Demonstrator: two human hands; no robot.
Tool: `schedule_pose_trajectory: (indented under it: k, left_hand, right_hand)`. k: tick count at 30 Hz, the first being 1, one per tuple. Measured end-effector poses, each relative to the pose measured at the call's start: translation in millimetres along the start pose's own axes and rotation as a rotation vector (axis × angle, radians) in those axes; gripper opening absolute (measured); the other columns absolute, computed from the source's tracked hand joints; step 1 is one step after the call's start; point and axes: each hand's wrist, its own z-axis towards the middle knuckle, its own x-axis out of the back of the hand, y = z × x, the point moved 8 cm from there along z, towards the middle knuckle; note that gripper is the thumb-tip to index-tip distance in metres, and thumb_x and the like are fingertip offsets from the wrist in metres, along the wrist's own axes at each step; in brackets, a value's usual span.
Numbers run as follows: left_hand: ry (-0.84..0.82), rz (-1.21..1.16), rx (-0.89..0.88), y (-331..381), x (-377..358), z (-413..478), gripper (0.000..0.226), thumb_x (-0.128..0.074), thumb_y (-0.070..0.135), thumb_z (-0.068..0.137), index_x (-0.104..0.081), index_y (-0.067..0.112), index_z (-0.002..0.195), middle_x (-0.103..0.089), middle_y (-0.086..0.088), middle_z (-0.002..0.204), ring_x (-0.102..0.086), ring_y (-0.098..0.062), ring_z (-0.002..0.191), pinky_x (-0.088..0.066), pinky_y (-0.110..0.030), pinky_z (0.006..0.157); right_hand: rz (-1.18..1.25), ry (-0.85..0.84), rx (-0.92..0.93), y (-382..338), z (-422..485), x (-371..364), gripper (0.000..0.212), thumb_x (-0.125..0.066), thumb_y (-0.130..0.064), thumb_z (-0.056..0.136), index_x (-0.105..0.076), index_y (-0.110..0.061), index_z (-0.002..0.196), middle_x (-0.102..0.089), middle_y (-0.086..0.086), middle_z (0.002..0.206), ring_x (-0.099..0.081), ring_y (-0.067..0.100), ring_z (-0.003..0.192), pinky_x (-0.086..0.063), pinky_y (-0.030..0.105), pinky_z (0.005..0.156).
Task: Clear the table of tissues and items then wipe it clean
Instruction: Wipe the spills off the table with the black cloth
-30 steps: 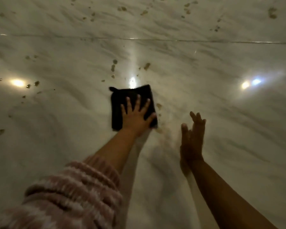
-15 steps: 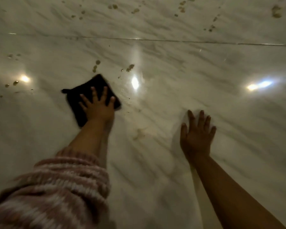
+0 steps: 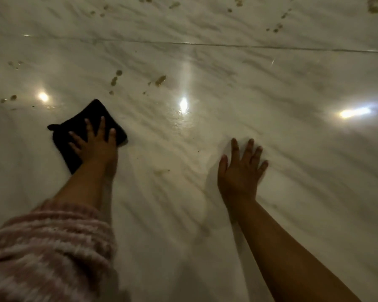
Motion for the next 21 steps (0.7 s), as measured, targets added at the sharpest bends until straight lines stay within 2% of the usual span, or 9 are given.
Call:
schedule_pose_trajectory:
  k: [2, 4, 8, 12, 14, 15, 17, 19, 21]
  left_hand:
    - [-0.017, -0.002, 0.002, 40.3, -10.2, -1.8, 0.056, -0.02, 0.053, 0.098, -0.001, 0.04, 0.148, 0.011, 0.0, 0.158, 0.013, -0.046, 0.14, 0.009, -0.057, 0.112]
    - [-0.026, 0.026, -0.134, 99.3, -23.3, -15.1, 0.056, -0.02, 0.051, 0.098, 0.0, 0.038, 0.149, 0.012, -0.003, 0.158, 0.013, -0.048, 0.139, 0.008, -0.058, 0.111]
    - [-0.109, 0.085, -0.502, 196.5, -57.4, -99.0, 0.056, -0.023, 0.05, 0.098, -0.001, 0.038, 0.148, 0.012, -0.002, 0.158, 0.016, -0.048, 0.139, 0.01, -0.057, 0.111]
    - [-0.184, 0.168, -0.816, 195.0, -78.6, -193.1, 0.056, -0.02, 0.058, 0.095, 0.002, 0.046, 0.145, 0.014, 0.004, 0.158, 0.021, -0.041, 0.139, 0.015, -0.051, 0.111]
    - [-0.219, 0.177, -0.895, 163.2, -81.0, -210.3, 0.059, -0.007, 0.067, 0.086, 0.007, 0.05, 0.141, 0.014, 0.009, 0.157, 0.021, -0.037, 0.14, 0.015, -0.046, 0.112]
    - [-0.211, 0.181, -0.884, 142.3, -77.3, -205.3, 0.064, 0.0, 0.069, 0.078, 0.009, 0.051, 0.139, 0.012, 0.011, 0.157, 0.019, -0.036, 0.141, 0.013, -0.045, 0.113]
    - [-0.156, 0.13, -0.736, 96.4, -60.1, -170.1, 0.073, 0.004, 0.07, 0.07, 0.006, 0.047, 0.139, 0.006, 0.011, 0.158, 0.014, -0.038, 0.142, 0.008, -0.045, 0.114]
    - [-0.076, 0.068, -0.493, 39.9, -36.7, -120.7, 0.07, -0.011, 0.069, 0.081, -0.001, 0.042, 0.144, 0.003, 0.008, 0.158, 0.01, -0.041, 0.142, 0.005, -0.046, 0.114]
    - [-0.019, 0.001, -0.246, -27.3, -17.2, -85.3, 0.059, -0.028, 0.055, 0.095, -0.006, 0.04, 0.147, 0.004, 0.006, 0.158, 0.01, -0.042, 0.142, 0.005, -0.05, 0.114]
  right_hand:
    - [0.021, -0.003, 0.005, 2.0, 0.1, -1.3, 0.055, -0.027, -0.043, 0.098, -0.011, -0.032, 0.15, 0.007, 0.006, 0.159, 0.013, 0.026, 0.145, 0.013, 0.047, 0.115]
    - [0.127, 0.026, 0.007, 1.2, 1.6, 2.1, 0.054, -0.026, -0.043, 0.098, -0.017, -0.029, 0.149, -0.001, 0.004, 0.159, 0.009, 0.023, 0.146, 0.013, 0.042, 0.115]
    - [0.606, 0.27, -0.05, 24.0, -3.6, 29.8, 0.053, -0.032, -0.038, 0.094, -0.044, -0.01, 0.138, -0.037, 0.011, 0.149, -0.018, 0.026, 0.144, -0.009, 0.041, 0.119]
    - [0.594, 0.344, -0.145, 71.2, -14.4, 45.1, 0.051, -0.031, -0.031, 0.094, -0.049, -0.002, 0.133, -0.042, 0.019, 0.143, -0.022, 0.033, 0.142, -0.01, 0.041, 0.118]
    - [0.475, 0.31, -0.099, 78.7, -19.0, 46.2, 0.055, -0.028, -0.035, 0.095, -0.049, -0.002, 0.133, -0.042, 0.021, 0.143, -0.023, 0.034, 0.142, -0.009, 0.041, 0.118]
    - [0.418, 0.274, -0.061, 74.1, -21.2, 44.3, 0.058, -0.025, -0.039, 0.094, -0.048, -0.005, 0.135, -0.04, 0.02, 0.145, -0.021, 0.033, 0.143, -0.009, 0.042, 0.118]
    - [0.348, 0.185, -0.023, 58.4, -25.9, 37.4, 0.059, -0.022, -0.042, 0.093, -0.044, -0.012, 0.139, -0.031, 0.014, 0.151, -0.012, 0.03, 0.145, -0.009, 0.042, 0.118]
    - [0.267, 0.101, 0.007, 41.0, -31.5, 28.1, 0.056, -0.019, -0.044, 0.097, -0.037, -0.019, 0.144, -0.021, 0.009, 0.156, -0.004, 0.025, 0.146, -0.003, 0.042, 0.118]
    - [0.148, 0.031, 0.049, 30.2, -39.5, 15.0, 0.052, -0.017, -0.044, 0.1, -0.029, -0.024, 0.147, -0.012, 0.006, 0.158, 0.002, 0.022, 0.147, 0.004, 0.041, 0.118]
